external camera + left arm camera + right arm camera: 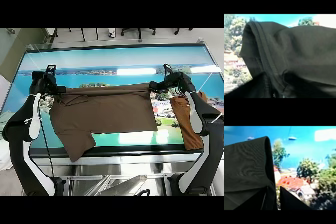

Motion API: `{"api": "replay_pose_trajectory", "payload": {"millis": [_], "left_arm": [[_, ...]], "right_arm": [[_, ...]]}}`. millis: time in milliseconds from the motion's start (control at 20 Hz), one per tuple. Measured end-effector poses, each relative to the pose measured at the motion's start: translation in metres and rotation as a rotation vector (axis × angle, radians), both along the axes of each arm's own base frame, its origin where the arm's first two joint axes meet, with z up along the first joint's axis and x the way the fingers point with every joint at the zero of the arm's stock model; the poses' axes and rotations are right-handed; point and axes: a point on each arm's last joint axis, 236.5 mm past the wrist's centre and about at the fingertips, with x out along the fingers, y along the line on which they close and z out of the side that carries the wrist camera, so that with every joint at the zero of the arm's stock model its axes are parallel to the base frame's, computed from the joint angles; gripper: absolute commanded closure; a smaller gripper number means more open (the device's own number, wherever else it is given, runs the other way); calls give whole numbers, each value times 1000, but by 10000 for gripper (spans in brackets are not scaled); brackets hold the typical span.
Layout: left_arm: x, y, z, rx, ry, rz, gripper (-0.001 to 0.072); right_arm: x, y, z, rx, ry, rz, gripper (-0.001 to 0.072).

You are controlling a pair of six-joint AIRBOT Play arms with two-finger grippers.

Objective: Fold the shirts.

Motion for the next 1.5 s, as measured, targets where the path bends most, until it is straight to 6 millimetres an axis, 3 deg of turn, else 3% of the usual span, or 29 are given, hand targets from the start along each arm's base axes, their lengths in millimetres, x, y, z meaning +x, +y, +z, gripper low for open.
{"api": "replay_pose_trajectory", "payload": {"millis": [50, 100, 200, 350, 500, 600, 750, 950, 1100, 1200, 1300, 1500], "left_arm": [[4, -8, 5, -11, -15, -8, 29], [6, -13, 10, -15, -22, -14, 28], [7, -19, 27, -21, -29, -17, 27], [-3, -18, 67, -21, -26, -2, 27], [-35, -2, 112, -50, -6, 54, 38], [-73, 2, 121, -140, 59, 102, 38], [-154, -3, 108, -310, 220, 182, 38], [-267, -19, 63, -465, 400, 301, 37], [-332, -41, 30, -543, 482, 349, 38], [-356, -55, 12, -589, 491, 371, 38], [-367, -65, -2, -621, 476, 390, 39], [-360, -74, -22, -666, 413, 427, 55]], "right_arm": [[1, 2, 4, 10, -3, 2, 344], [2, 4, 10, 17, -6, 8, 316], [2, 8, 24, 29, -9, 26, 316], [-5, 2, 60, 22, -13, 63, 315], [-26, -17, 103, -15, -5, 90, 316], [-48, -28, 119, -32, 26, 112, 317], [-95, -36, 112, -32, 131, 160, 318], [-160, -45, 84, 50, 262, 163, 318], [-191, -51, 66, 146, 330, 113, 318], [-207, -52, 54, 191, 368, 90, 318], [-219, -49, 44, 220, 392, 79, 318], [-231, -40, 30, 244, 414, 86, 318]]}}
